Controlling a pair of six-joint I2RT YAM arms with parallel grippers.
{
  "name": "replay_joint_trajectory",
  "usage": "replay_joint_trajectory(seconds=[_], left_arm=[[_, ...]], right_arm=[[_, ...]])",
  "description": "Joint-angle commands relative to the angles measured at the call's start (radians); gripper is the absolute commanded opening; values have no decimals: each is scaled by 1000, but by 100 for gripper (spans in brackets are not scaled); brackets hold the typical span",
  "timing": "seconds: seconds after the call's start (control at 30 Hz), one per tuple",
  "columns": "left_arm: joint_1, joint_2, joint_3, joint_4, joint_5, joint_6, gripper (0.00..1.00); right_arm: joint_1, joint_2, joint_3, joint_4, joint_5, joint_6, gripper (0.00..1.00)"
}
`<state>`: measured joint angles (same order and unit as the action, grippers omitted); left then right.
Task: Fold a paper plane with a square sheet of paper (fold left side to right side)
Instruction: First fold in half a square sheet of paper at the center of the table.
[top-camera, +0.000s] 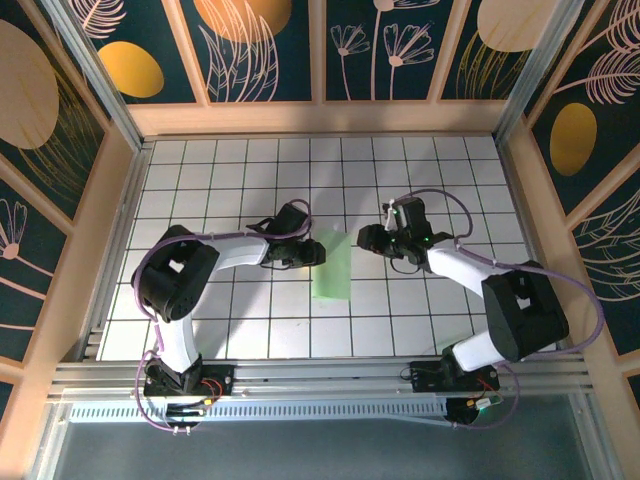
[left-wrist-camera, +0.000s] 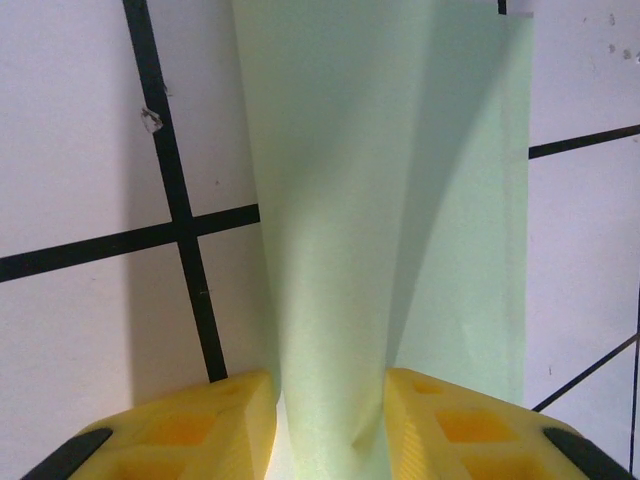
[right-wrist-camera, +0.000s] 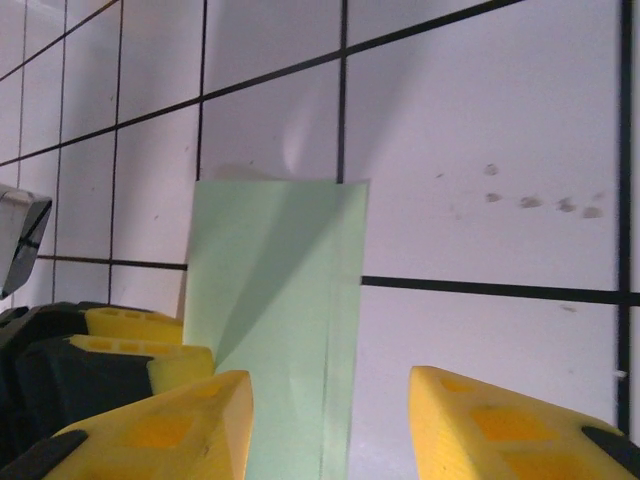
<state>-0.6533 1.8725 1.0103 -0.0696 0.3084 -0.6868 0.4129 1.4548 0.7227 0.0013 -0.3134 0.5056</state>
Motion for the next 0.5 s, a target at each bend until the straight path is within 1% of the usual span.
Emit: replay_joint_trajectory(seconds=[0.0, 0.47], left_arm=[[-37, 94, 7, -34, -38, 18, 37], [-63, 146, 79, -90, -56, 36, 42]], right_arm=[[-12, -29, -17, -36, 42, -24, 46], [-19, -26, -36, -28, 30, -33, 46]])
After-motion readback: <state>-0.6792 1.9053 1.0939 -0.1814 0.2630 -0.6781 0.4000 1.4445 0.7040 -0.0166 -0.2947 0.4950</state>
